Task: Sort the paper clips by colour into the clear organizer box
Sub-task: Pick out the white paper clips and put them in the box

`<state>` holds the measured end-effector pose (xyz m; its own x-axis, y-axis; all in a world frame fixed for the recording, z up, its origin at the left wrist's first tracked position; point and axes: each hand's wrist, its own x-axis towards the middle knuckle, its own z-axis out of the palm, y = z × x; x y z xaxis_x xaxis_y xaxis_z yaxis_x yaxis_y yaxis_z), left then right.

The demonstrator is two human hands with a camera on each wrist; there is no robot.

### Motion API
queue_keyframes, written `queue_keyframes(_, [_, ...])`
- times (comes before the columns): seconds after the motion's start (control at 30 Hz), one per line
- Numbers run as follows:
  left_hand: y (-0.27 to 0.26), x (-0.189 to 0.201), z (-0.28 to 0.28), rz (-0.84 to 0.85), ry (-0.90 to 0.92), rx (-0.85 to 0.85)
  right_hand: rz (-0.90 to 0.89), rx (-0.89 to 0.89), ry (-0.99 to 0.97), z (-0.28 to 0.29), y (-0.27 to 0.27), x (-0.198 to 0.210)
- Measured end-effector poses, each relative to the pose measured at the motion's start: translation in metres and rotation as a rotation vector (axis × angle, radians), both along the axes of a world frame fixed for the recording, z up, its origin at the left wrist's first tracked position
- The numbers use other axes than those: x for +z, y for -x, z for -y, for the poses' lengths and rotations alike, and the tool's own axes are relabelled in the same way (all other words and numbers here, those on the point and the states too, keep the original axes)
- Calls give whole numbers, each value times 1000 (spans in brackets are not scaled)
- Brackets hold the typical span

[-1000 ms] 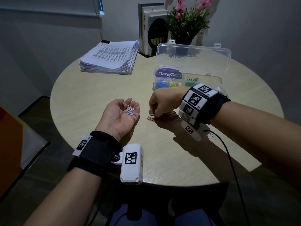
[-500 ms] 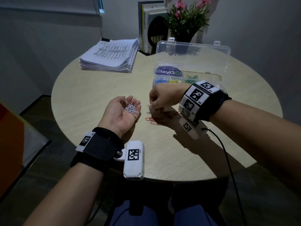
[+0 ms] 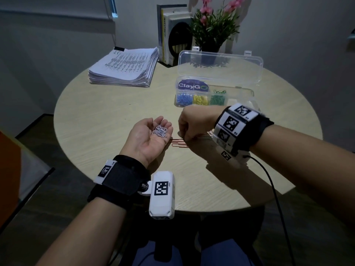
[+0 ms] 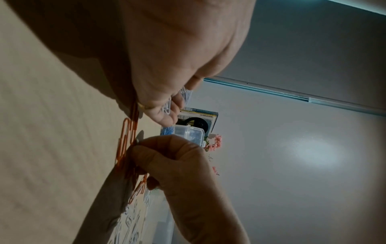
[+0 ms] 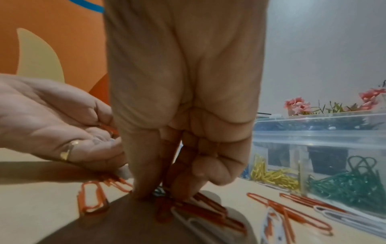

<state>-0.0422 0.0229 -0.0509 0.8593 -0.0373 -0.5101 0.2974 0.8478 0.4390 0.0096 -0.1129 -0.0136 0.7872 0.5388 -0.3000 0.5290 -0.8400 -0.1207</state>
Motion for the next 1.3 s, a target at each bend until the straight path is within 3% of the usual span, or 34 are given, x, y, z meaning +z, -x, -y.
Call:
queue_keyframes(0.2, [3,0,8,-1,-13,0,50,-7,-5,8,0,-4])
queue_keyframes(0.4, [8,-2,27,0,-10,-70,68,-189,-51,48,-6,18])
queue_keyframes(0.63, [12,-2,51,-15,-109,-188,-188,-151,-43,72,15,14])
queue_keyframes(1.1, [5,8,58,22,-85,-141,6,-89,66,76,27,-7])
queue_keyframes(1.2, [9,7,60,20,-62,-143,1,-125,25,81,26,-5])
queue_keyframes(1.3, [11,4,63,17,-65,-164,-15,-182,-154,87,22,2])
